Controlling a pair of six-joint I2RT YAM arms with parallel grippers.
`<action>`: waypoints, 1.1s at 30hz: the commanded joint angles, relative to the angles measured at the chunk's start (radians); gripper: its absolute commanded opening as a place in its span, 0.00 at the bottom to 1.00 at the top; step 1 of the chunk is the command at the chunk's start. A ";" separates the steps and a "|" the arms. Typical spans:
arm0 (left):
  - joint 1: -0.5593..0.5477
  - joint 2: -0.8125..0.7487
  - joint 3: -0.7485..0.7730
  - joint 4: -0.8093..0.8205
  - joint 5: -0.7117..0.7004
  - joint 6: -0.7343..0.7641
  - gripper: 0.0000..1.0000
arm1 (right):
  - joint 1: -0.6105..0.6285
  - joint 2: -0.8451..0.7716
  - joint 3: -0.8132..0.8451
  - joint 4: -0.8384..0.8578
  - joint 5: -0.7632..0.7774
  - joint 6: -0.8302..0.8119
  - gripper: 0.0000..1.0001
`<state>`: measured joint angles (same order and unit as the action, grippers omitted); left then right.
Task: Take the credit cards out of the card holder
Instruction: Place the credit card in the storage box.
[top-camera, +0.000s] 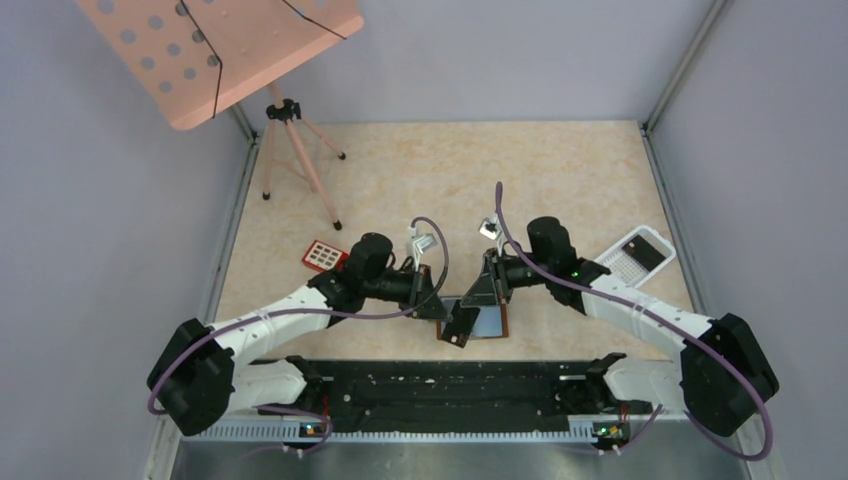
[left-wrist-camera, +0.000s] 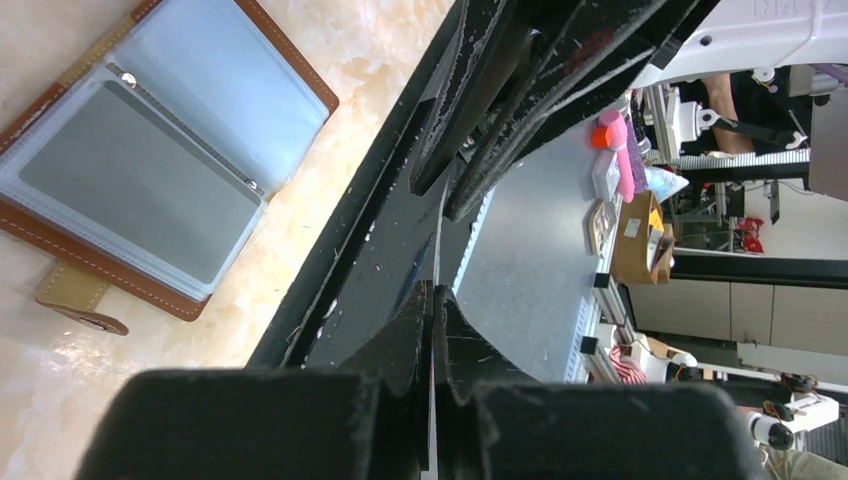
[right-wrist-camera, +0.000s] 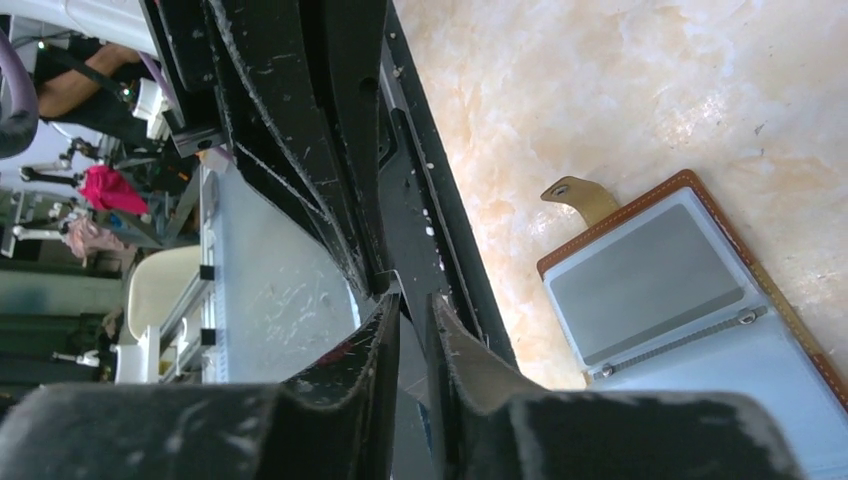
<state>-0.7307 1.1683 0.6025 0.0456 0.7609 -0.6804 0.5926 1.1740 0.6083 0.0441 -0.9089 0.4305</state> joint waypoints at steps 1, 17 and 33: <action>0.002 0.005 0.030 0.059 -0.004 0.013 0.00 | -0.005 -0.008 -0.011 0.037 -0.015 -0.005 0.08; 0.004 -0.061 0.127 -0.252 -0.299 0.131 0.99 | -0.296 -0.124 0.002 -0.037 0.168 0.118 0.00; 0.004 -0.202 0.306 -0.671 -0.949 0.234 0.99 | -0.826 -0.260 0.124 -0.296 0.874 0.065 0.00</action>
<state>-0.7280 1.0122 0.8570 -0.5312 -0.0345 -0.4786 -0.0959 0.9585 0.6800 -0.2272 -0.2546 0.5201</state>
